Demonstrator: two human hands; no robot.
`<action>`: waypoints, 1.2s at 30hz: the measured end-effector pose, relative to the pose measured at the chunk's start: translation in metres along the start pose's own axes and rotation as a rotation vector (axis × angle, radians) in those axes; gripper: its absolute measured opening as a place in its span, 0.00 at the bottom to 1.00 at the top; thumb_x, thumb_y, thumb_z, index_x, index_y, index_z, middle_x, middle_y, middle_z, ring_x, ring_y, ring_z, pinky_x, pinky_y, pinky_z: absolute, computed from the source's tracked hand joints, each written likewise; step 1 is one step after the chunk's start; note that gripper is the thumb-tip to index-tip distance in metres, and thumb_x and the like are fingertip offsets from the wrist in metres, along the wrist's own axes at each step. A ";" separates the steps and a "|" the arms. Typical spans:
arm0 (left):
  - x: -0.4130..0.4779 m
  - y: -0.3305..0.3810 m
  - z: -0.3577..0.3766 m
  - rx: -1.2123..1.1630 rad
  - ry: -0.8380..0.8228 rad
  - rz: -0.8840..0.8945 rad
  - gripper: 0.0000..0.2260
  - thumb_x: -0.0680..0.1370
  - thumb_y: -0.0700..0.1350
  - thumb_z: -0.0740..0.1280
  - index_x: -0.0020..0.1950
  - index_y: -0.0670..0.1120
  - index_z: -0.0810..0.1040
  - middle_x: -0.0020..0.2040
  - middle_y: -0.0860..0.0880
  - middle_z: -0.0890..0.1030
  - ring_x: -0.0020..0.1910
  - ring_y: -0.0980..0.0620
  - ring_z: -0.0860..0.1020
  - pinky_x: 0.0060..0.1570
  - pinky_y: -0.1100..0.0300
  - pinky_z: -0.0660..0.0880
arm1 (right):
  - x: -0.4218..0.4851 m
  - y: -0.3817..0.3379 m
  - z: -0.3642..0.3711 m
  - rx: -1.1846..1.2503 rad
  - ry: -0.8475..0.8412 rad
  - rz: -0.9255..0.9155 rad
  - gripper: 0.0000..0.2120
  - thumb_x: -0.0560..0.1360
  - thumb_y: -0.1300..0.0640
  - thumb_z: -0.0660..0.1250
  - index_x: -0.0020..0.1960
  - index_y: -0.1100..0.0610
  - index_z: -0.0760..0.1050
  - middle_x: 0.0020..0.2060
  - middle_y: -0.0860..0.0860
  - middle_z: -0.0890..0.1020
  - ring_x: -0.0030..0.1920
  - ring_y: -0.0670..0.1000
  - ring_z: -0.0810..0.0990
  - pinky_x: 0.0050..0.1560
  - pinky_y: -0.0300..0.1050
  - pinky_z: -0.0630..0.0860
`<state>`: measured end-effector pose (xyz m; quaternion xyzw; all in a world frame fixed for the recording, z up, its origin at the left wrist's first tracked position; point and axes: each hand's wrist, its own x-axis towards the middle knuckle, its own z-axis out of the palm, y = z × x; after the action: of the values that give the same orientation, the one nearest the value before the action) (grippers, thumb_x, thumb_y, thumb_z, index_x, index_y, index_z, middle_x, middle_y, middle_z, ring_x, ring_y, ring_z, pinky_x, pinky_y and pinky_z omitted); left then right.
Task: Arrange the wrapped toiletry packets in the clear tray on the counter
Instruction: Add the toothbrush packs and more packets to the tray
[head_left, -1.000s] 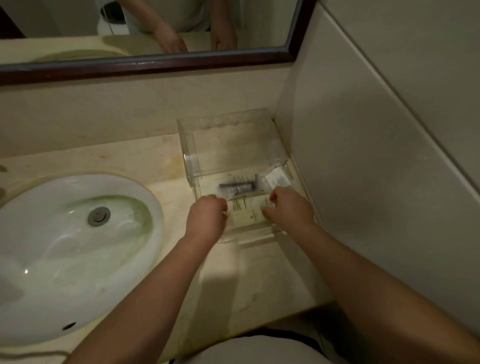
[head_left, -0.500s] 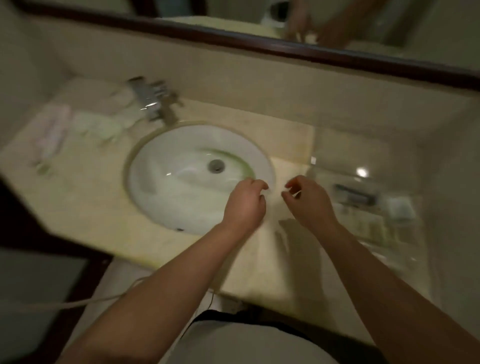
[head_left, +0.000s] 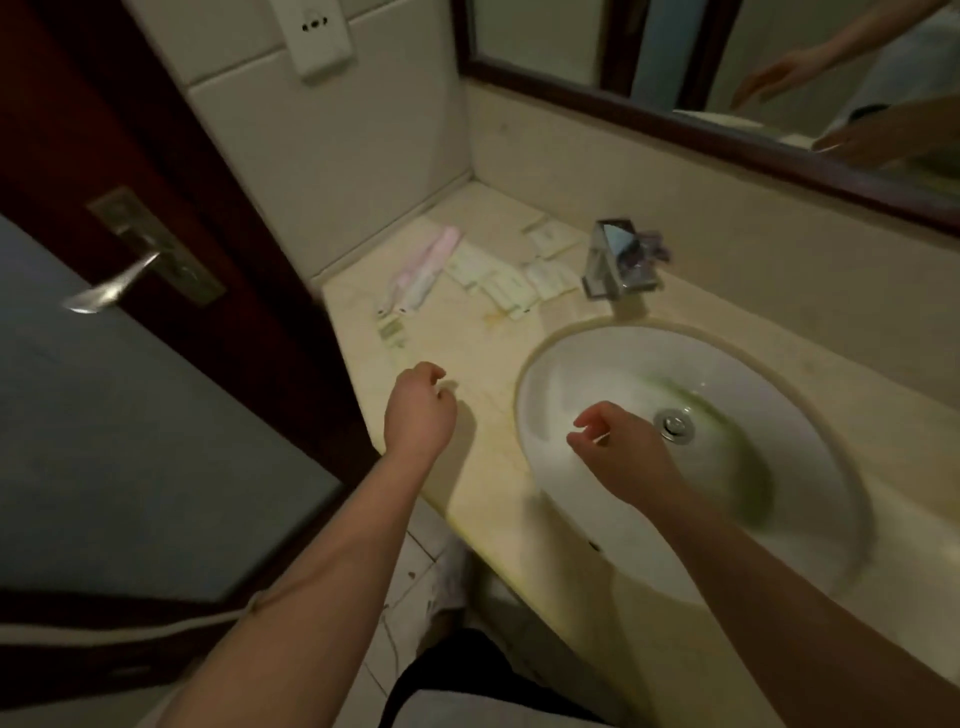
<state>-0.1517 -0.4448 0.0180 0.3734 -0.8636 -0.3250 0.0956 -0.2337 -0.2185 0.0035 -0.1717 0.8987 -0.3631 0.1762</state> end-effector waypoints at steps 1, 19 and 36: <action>0.023 -0.008 -0.004 0.006 0.002 -0.002 0.14 0.76 0.41 0.62 0.61 0.44 0.76 0.60 0.43 0.77 0.54 0.45 0.78 0.46 0.60 0.69 | 0.018 -0.011 0.010 -0.009 0.002 -0.007 0.07 0.72 0.50 0.70 0.48 0.50 0.77 0.38 0.43 0.80 0.40 0.47 0.80 0.43 0.44 0.74; 0.156 -0.045 -0.004 0.250 -0.257 -0.103 0.35 0.78 0.40 0.62 0.78 0.45 0.44 0.61 0.42 0.76 0.55 0.43 0.77 0.48 0.51 0.75 | 0.228 -0.179 0.136 -0.161 0.005 0.098 0.23 0.74 0.41 0.66 0.62 0.55 0.73 0.49 0.51 0.82 0.48 0.52 0.81 0.43 0.46 0.76; 0.183 -0.072 -0.062 -0.743 -0.387 -0.423 0.06 0.71 0.48 0.68 0.45 0.52 0.84 0.45 0.46 0.86 0.45 0.45 0.84 0.47 0.45 0.82 | 0.260 -0.183 0.152 -0.213 -0.188 0.289 0.13 0.72 0.46 0.67 0.40 0.56 0.74 0.33 0.49 0.76 0.31 0.47 0.75 0.27 0.41 0.67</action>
<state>-0.2131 -0.6412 0.0064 0.4141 -0.5956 -0.6882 -0.0082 -0.3619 -0.5454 -0.0181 -0.0918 0.9269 -0.2193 0.2904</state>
